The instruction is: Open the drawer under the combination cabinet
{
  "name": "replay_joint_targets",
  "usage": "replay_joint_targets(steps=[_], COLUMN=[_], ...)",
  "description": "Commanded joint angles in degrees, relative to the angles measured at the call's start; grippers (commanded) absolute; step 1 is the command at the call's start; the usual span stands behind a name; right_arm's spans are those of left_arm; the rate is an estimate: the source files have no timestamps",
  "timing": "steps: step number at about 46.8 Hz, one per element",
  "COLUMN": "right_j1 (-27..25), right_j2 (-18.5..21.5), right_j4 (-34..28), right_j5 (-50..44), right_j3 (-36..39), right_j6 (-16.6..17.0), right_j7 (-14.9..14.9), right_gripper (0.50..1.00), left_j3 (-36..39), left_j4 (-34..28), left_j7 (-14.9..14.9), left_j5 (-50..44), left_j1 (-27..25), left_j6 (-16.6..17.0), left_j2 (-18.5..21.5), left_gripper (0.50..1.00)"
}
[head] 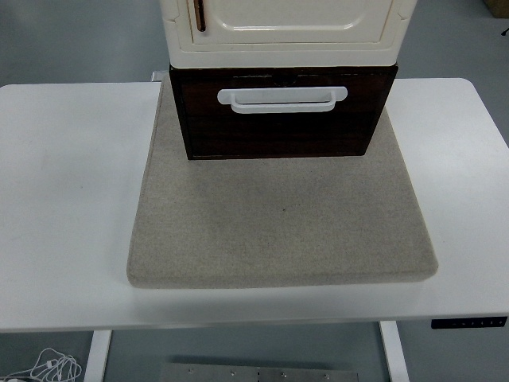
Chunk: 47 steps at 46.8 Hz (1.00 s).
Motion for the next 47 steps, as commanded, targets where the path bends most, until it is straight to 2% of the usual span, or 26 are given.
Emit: replay_joint_targets(steps=[1, 5, 13, 26, 34, 38, 47], right_j1=[0.01, 0.01, 0.01, 0.01, 0.01, 0.01, 0.01], right_j2=[0.00, 0.00, 0.00, 0.00, 0.00, 0.00, 0.00], right_j4=[0.00, 0.00, 0.00, 0.00, 0.00, 0.00, 0.00], right_j5=[-0.03, 0.06, 0.06, 0.06, 0.06, 0.06, -0.03], right_j3=[-0.05, -0.05, -0.05, 0.04, 0.04, -0.05, 0.04], right_j6=[0.00, 0.00, 0.00, 0.00, 0.00, 0.00, 0.00], right_j7=[-0.01, -0.01, -0.01, -0.01, -0.01, -0.01, -0.01], right_gripper=[0.926, 0.926, 0.926, 0.928, 0.926, 0.926, 0.926], left_j3=[0.03, 0.12, 2.13, 11.97, 20.41, 25.42, 34.03], left_j4=[-4.65, -10.71, -24.86, -40.95, -51.50, -55.19, -60.29], left_j7=[-0.01, 0.08, 0.16, 0.16, 0.34, 1.39, 7.72], left_j5=[2.48, 4.41, 8.45, 9.60, 9.69, 10.22, 13.55], left_j1=[-2.39, -3.89, -5.73, -8.98, -10.92, -12.15, -13.20], left_j6=[0.15, 0.85, 4.89, 10.16, 14.91, 15.88, 16.05], left_j2=[1.76, 3.08, 5.37, 5.54, 5.45, 5.45, 5.37], left_gripper=[1.000, 1.000, 1.000, 1.000, 1.000, 1.000, 1.000])
